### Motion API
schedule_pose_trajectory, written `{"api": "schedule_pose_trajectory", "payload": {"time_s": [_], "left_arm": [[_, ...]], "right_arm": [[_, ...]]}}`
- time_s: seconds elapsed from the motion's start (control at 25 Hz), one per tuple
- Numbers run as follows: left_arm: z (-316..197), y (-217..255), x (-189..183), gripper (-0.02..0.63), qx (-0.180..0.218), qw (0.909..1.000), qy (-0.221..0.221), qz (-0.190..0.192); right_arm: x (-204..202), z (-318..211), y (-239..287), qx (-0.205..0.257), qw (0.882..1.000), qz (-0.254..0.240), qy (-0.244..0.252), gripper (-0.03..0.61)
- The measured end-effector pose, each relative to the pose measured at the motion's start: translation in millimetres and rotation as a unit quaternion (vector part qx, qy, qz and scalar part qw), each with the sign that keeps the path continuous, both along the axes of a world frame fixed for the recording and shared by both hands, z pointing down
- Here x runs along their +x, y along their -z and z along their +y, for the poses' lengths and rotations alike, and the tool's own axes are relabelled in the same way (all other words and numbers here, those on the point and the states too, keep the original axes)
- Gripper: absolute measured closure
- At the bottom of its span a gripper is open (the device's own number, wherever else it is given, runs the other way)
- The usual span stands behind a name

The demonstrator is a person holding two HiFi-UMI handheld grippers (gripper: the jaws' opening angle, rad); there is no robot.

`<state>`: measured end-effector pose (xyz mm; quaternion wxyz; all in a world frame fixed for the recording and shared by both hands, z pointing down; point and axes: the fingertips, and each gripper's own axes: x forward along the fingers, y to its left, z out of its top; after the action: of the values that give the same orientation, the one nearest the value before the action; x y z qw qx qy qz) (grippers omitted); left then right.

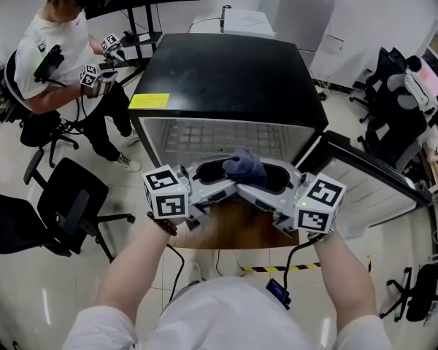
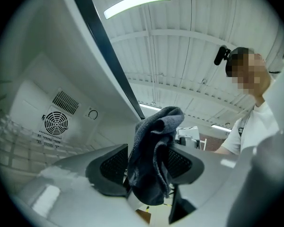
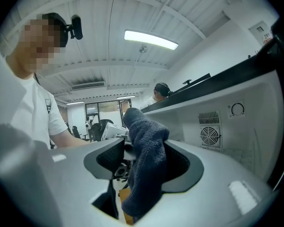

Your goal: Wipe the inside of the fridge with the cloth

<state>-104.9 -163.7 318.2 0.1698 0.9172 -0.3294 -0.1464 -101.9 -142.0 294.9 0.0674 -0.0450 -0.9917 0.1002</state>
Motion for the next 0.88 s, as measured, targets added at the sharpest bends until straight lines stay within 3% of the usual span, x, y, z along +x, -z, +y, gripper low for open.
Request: {"api": "schedule_pose_trajectory", "payload": {"time_s": [0.16, 0.36, 0.52, 0.68, 0.88], "left_arm": [[-1.1, -11.9, 14.6, 0.377, -0.002, 0.9986, -0.006, -0.053], [-4.2, -10.9, 20.0, 0.531, 0.019, 0.9951, 0.018, -0.095], [-7.3, -8.3, 18.7, 0.552, 0.032, 0.9931, 0.037, -0.107], [-18.5, -8.7, 13.8, 0.557, 0.045, 0.9860, 0.082, -0.138], [-46.6, -16.2, -7.6, 0.557, 0.042, 0.9695, 0.169, -0.173]], "right_arm": [[-4.0, 6.3, -7.0, 0.011, 1.000, 0.017, 0.007, 0.254], [-4.6, -1.7, -7.7, 0.017, 1.000, 0.015, -0.012, 0.230], [-2.2, -8.1, -6.4, 0.018, 0.999, 0.009, -0.030, 0.230], [6.3, -24.7, -8.2, 0.034, 0.996, 0.008, -0.082, 0.230], [28.2, -42.8, -13.5, 0.070, 0.983, 0.012, -0.167, 0.230]]}}
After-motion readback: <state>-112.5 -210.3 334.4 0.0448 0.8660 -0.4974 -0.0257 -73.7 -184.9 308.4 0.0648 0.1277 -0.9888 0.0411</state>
